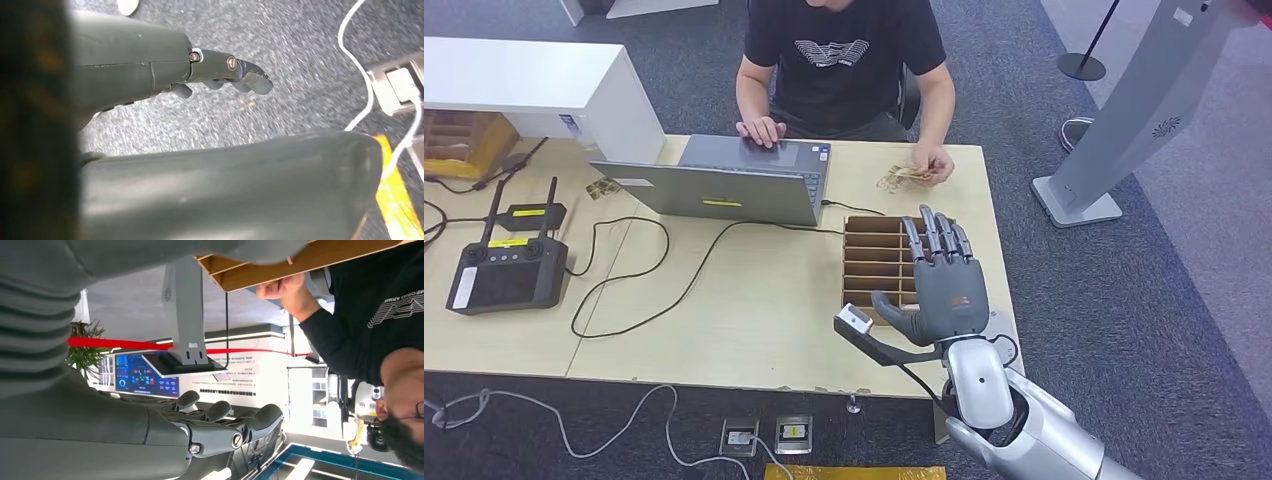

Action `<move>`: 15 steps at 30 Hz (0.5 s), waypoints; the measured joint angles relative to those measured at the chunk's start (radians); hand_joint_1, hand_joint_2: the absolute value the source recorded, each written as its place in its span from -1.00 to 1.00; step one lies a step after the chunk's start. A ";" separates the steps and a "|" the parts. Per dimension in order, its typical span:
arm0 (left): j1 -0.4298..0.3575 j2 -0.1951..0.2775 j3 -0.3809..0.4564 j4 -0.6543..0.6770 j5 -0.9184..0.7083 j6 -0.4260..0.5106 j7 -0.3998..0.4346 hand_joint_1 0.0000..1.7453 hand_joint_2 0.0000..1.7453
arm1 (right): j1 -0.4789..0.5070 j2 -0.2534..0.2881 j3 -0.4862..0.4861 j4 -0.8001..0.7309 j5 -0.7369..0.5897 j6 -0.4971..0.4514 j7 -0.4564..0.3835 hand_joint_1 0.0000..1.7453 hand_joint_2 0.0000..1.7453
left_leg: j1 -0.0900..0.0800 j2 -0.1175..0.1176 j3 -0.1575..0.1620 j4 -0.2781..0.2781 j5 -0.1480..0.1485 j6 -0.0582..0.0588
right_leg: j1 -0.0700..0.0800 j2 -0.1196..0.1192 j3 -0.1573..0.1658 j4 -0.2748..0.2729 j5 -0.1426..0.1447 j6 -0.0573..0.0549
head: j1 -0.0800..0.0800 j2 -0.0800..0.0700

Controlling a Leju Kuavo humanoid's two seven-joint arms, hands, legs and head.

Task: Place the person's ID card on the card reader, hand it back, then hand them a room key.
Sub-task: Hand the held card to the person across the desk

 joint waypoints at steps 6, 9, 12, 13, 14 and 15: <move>-0.003 -0.029 0.000 0.047 0.005 0.051 0.005 -1.00 -1.00 | -0.004 -0.002 0.009 0.000 0.005 -0.013 0.000 -1.00 -1.00 | 0.000 0.000 0.000 0.000 0.000 0.000 | 0.000 0.000 0.000 0.000 0.000 0.000 | 0.000 0.000; -0.004 -0.046 0.000 0.063 0.012 0.072 0.009 -1.00 -1.00 | -0.008 -0.007 0.014 0.000 0.010 -0.024 0.001 -1.00 -1.00 | 0.000 0.000 0.000 0.000 0.000 0.000 | 0.000 0.000 0.000 0.000 0.000 0.000 | 0.000 0.000; -0.004 -0.063 -0.001 0.075 0.010 0.067 0.014 -1.00 -1.00 | -0.012 -0.019 0.014 0.000 0.012 -0.037 0.001 -1.00 -1.00 | 0.000 0.000 0.000 0.000 0.000 0.000 | 0.000 0.000 0.000 0.000 0.000 0.000 | 0.000 0.000; -0.004 -0.066 -0.002 0.078 0.008 0.050 0.016 -1.00 -1.00 | -0.012 -0.024 0.012 0.000 0.007 -0.044 0.001 -1.00 -1.00 | 0.000 0.000 0.000 0.000 0.000 0.000 | 0.000 0.000 0.000 0.000 0.000 0.000 | 0.000 0.000; -0.004 -0.066 -0.004 0.082 0.005 0.028 0.018 -1.00 -1.00 | -0.012 -0.029 0.008 0.000 -0.003 -0.053 0.002 -1.00 -1.00 | 0.000 0.000 0.000 0.000 0.000 0.000 | 0.000 0.000 0.000 0.000 0.000 0.000 | 0.000 0.000; -0.005 -0.064 -0.005 0.086 0.002 0.002 0.019 -1.00 -1.00 | -0.012 -0.033 0.001 0.000 -0.017 -0.064 0.002 -1.00 -1.00 | 0.000 0.000 0.000 0.000 0.000 0.000 | 0.000 0.000 0.000 0.000 0.000 0.000 | 0.000 0.000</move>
